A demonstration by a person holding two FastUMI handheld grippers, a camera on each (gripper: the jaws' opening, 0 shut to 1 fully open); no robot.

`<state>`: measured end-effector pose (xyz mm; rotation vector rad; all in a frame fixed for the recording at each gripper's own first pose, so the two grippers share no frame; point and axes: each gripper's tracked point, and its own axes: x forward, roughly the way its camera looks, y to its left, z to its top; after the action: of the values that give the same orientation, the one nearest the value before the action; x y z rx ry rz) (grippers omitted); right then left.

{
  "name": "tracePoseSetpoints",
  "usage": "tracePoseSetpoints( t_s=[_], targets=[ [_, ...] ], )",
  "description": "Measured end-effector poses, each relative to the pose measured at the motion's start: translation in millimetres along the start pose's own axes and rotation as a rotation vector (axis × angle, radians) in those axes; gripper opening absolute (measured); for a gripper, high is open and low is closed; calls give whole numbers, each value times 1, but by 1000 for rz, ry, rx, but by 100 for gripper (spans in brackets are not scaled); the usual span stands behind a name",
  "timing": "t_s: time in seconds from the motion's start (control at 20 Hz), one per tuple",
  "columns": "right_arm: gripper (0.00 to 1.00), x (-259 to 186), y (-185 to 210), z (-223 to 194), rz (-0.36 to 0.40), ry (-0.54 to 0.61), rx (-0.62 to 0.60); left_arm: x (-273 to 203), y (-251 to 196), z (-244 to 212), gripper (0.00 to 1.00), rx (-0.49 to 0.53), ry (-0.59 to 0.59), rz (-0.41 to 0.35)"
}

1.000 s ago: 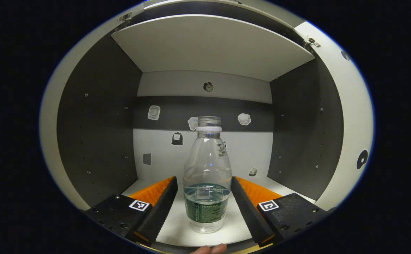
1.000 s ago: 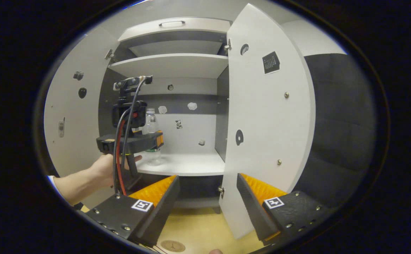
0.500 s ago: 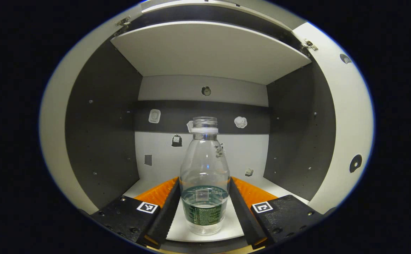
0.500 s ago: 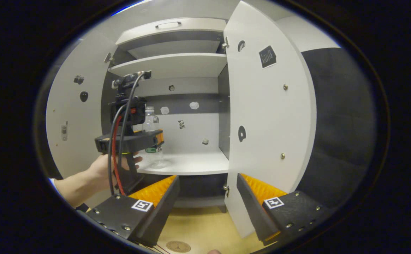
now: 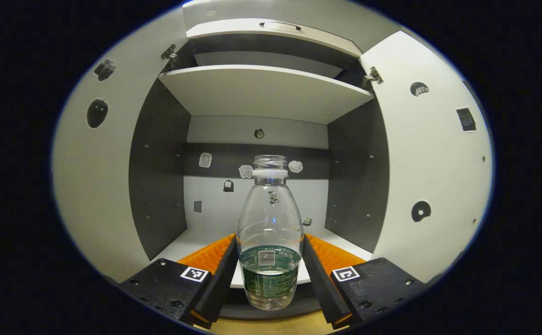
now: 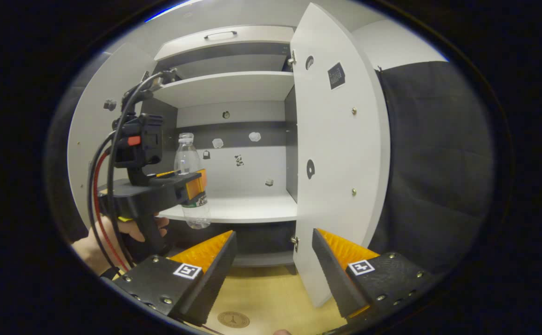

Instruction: Grasp the bottle in the cabinet with the left hand and place it on the coaster, then close the right door with the right hand and the left door with the left hand.

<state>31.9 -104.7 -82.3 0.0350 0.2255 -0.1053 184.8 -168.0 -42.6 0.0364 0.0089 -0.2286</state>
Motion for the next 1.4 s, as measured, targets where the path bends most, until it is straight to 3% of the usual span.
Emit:
tracePoseSetpoints(
  t_s=[0.35, 0.4, 0.5, 0.55, 0.6, 1.05, 1.4],
  targets=[
    [99, -28, -19, -27, -14, 55, 2, -68, -24, -81, 82, 29, 98, -14],
    [94, -32, -22, -32, -14, 64, -2, -77, -28, -98, 82, 14, 130, -18],
    [99, -38, -28, -42, -18, 85, -7, -92, -36, -125, 82, -2, 174, -27],
    [94, -41, -31, -48, -20, 98, -4, -97, -39, -137, 82, 3, 190, -28],
    [99, -44, -33, -54, -21, 111, 3, -102, -42, -152, 82, 10, 216, -31],
    [99, -64, -61, -128, -43, 251, 23, -149, -61, -275, 83, -8, 361, -50],
    [99, -65, -65, -148, -23, 309, -3, -155, -67, -312, 83, -21, 363, -40]
  ],
)
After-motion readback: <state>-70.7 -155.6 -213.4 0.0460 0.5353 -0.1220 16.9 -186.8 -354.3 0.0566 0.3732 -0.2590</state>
